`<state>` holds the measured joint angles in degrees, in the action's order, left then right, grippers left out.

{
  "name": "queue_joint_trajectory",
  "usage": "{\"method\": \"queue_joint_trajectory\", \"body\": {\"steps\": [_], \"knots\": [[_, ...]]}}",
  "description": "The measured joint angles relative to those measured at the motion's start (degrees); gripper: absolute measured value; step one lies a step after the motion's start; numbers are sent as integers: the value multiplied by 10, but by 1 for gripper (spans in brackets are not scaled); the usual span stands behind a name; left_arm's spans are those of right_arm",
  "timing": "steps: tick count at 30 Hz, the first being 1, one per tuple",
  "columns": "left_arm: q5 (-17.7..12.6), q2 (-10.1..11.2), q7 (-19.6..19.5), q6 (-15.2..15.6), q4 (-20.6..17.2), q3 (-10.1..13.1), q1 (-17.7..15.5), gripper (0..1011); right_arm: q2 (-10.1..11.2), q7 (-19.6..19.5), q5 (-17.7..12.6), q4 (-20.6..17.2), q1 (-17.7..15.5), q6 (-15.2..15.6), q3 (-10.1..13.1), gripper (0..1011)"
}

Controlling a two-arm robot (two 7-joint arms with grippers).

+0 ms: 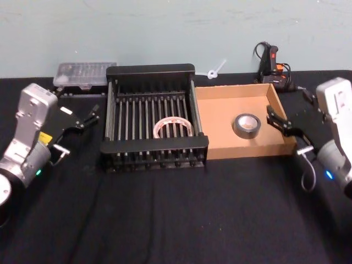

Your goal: Pick up the white tape and place it into the black box , Pick up the silver tape and place it into the brown box.

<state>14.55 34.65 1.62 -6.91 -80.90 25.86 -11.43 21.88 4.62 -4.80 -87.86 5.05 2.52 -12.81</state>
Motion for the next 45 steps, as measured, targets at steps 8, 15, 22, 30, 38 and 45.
{"method": "queue_joint_trajectory", "body": {"steps": [8, 15, 22, 30, 38, 45], "knots": [[0, 0, 0, 0, 0, 0, 0, 1001, -4, 10, -2, -7, -29, 13, 15, 1002], [0, 0, 0, 0, 0, 0, 0, 1001, -12, 17, 0, -5, -31, 14, 21, 1002], [0, 0, 0, 0, 0, 0, 0, 1001, -15, 21, 2, -3, -30, 13, 24, 1002], [0, 0, 0, 0, 0, 0, 0, 1001, -14, 21, 2, -2, -30, 13, 23, 1002], [0, 0, 0, 0, 0, 0, 0, 1001, -14, 20, 2, -2, -29, 14, 22, 1002], [0, 0, 0, 0, 0, 0, 0, 1001, -13, 20, 2, -2, -29, 14, 22, 1003]]}}
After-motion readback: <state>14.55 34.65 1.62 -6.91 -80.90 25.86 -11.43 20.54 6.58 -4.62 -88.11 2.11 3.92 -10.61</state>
